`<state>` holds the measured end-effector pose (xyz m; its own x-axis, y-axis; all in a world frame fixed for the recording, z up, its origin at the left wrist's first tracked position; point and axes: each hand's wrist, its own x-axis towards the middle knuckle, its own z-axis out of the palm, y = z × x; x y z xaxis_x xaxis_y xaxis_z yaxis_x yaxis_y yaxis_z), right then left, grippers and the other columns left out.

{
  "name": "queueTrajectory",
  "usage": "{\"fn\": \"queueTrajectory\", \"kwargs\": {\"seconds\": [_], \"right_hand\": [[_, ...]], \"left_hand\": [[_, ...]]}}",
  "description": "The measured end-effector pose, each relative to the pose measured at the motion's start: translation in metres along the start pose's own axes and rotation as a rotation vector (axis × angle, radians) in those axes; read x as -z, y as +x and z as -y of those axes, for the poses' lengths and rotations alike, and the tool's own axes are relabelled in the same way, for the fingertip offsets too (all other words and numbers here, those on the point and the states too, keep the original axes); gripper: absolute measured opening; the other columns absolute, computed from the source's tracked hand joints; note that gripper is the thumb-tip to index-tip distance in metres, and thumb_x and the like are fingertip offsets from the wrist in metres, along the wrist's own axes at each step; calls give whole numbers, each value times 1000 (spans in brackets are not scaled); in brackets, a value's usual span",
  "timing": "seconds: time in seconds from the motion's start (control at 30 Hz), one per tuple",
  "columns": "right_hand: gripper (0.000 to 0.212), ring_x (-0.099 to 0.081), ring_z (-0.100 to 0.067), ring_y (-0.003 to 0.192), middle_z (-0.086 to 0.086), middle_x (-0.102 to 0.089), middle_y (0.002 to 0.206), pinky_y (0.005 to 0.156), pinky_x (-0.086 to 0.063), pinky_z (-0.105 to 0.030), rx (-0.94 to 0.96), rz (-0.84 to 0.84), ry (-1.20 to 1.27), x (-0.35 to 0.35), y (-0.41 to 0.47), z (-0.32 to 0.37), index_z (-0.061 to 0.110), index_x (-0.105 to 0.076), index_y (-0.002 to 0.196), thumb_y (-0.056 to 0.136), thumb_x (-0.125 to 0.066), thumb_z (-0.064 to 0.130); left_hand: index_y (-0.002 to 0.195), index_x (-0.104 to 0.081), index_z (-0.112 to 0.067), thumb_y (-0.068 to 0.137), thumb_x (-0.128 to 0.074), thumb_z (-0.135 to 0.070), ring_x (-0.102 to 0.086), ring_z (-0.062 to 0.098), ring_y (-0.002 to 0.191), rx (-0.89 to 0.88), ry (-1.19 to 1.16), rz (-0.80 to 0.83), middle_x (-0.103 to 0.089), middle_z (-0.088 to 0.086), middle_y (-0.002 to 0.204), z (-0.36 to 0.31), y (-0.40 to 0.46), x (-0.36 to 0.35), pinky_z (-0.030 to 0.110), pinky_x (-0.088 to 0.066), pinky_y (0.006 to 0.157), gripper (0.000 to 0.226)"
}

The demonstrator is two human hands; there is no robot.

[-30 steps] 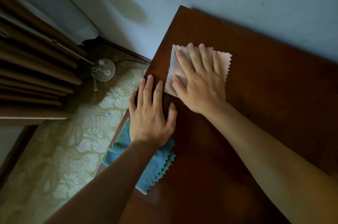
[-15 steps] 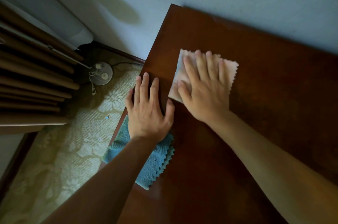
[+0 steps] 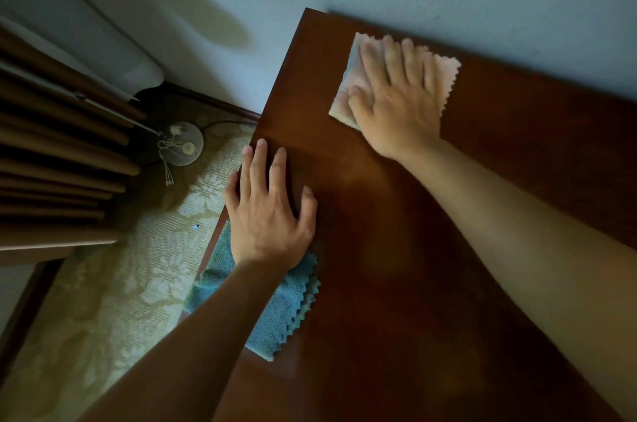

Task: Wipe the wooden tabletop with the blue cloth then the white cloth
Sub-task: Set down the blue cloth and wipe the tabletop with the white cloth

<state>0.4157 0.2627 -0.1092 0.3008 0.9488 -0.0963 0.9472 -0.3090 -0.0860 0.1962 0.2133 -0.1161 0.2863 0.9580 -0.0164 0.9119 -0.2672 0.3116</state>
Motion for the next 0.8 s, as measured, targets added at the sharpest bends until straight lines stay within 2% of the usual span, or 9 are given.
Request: {"fn": "queueTrajectory", "kwargs": {"seconds": [0.1, 0.23, 0.37, 0.47, 0.57, 0.7, 0.8], "right_hand": [[71, -5, -34, 159, -13, -9, 172, 127, -4, -54, 3, 21, -5, -6, -45, 10, 20, -12, 165, 102, -19, 53], [73, -9, -35, 158, -12, -14, 171, 127, -9, -55, 108, 57, -46, -7, -76, 13, 22, -15, 165, 101, -17, 57], [77, -7, -32, 159, -10, -12, 172, 128, -3, -52, 86, 32, -30, -2, -27, 2, 24, -14, 165, 95, -7, 57], [74, -10, -34, 158, -11, -16, 171, 128, -4, -52, -13, -2, -3, -1, 17, -7, 24, -17, 164, 97, -15, 54], [71, -10, -34, 158, -12, -16, 171, 128, -4, -52, -26, -5, 1, -2, 28, -9, 23, -15, 164, 100, -19, 53], [73, -8, -34, 158, -13, -13, 171, 128, -4, -54, -53, -18, 40, -4, -22, 0, 21, -16, 165, 99, -18, 53], [70, -8, -35, 159, -13, -13, 171, 127, -8, -56, 25, -8, 9, -10, -83, 11, 20, -16, 165, 103, -21, 54]], "left_hand": [[151, -39, -12, 94, -40, -49, -13, 26, 155, 0, 1, 1, -26, 12, 164, 0, 0, 0, 49, -14, 123, 68], [151, -38, -12, 95, -43, -48, -12, 25, 155, -2, 8, 5, -26, 12, 165, 1, -1, -1, 49, -13, 124, 67], [152, -38, -13, 95, -42, -49, -11, 24, 156, 2, 18, 15, -24, 10, 165, 1, 0, -1, 48, -12, 124, 67], [151, -39, -13, 95, -41, -49, -12, 24, 155, 2, 13, 6, -26, 10, 165, 0, -1, -1, 46, -11, 123, 67], [151, -40, -13, 95, -43, -48, -13, 24, 155, 3, 6, 1, -27, 10, 165, 0, -1, 0, 45, -9, 122, 66], [151, -40, -13, 95, -41, -48, -13, 24, 155, 6, 3, 7, -26, 10, 165, -2, 0, 1, 46, -10, 123, 67], [151, -40, -12, 95, -40, -48, -14, 25, 155, 6, 6, 8, -27, 11, 164, -2, -1, 3, 46, -11, 122, 67]]}}
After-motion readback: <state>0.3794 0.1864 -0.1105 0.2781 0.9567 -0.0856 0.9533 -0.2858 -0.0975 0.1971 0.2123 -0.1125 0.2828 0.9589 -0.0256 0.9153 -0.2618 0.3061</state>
